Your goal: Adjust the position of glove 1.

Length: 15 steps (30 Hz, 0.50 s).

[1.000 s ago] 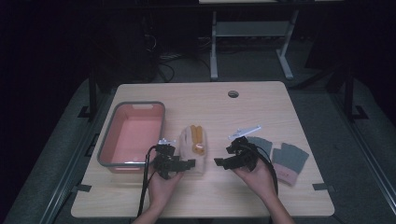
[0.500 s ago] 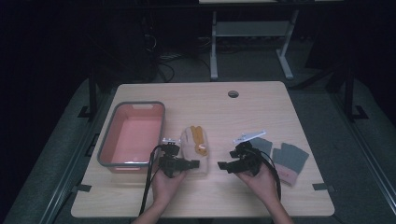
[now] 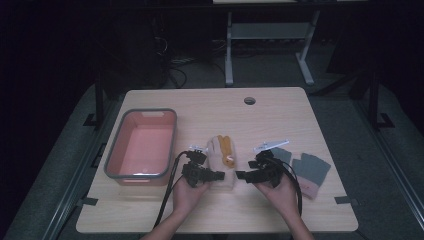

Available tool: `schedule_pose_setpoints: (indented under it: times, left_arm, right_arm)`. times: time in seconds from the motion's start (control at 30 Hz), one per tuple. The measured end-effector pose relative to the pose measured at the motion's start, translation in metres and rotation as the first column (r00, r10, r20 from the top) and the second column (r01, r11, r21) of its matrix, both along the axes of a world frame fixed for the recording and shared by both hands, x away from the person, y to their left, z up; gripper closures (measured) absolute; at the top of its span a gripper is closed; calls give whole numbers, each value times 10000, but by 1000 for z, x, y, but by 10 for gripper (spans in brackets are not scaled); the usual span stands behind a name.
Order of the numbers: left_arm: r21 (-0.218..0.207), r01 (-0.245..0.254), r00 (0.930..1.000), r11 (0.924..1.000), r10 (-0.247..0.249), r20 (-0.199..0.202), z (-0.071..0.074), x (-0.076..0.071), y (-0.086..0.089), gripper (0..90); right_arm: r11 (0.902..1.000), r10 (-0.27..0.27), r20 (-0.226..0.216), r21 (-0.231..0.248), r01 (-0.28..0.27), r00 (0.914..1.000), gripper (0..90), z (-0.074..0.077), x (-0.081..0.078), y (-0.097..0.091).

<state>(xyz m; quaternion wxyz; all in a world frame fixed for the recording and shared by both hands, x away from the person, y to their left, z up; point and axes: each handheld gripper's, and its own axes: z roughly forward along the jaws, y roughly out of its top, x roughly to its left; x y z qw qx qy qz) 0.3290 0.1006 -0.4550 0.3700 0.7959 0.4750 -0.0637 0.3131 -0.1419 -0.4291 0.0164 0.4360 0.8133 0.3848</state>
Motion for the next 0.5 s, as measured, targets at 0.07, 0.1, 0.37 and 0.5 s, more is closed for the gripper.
schedule_pose_setpoints:
  times: [0.07, 0.1, 0.37, 0.5]
  left_arm:
    - [-81, 108, 9999, 9999, -108, -33, -1, 1, -5, 517]
    - [-112, 194, 9998, 9998, -194, -34, -2, 2, -6, 514]
    - [-160, 310, 9994, 9994, -312, -131, -1, 3, -7, 379]
    - [-340, 219, 9986, 9992, -236, -483, 1, 1, 1, 306]
  right_arm:
    - [10000, -57, -47, -73, 56, 10000, 349, 0, 1, -2]
    - [9999, -125, -33, -60, 125, 9999, 352, -1, 2, -2]
    - [9987, -281, -929, 408, 320, 9953, 367, -14, 17, 0]
    - [9974, -463, -1436, 487, 538, 9886, 362, -18, 22, 1]
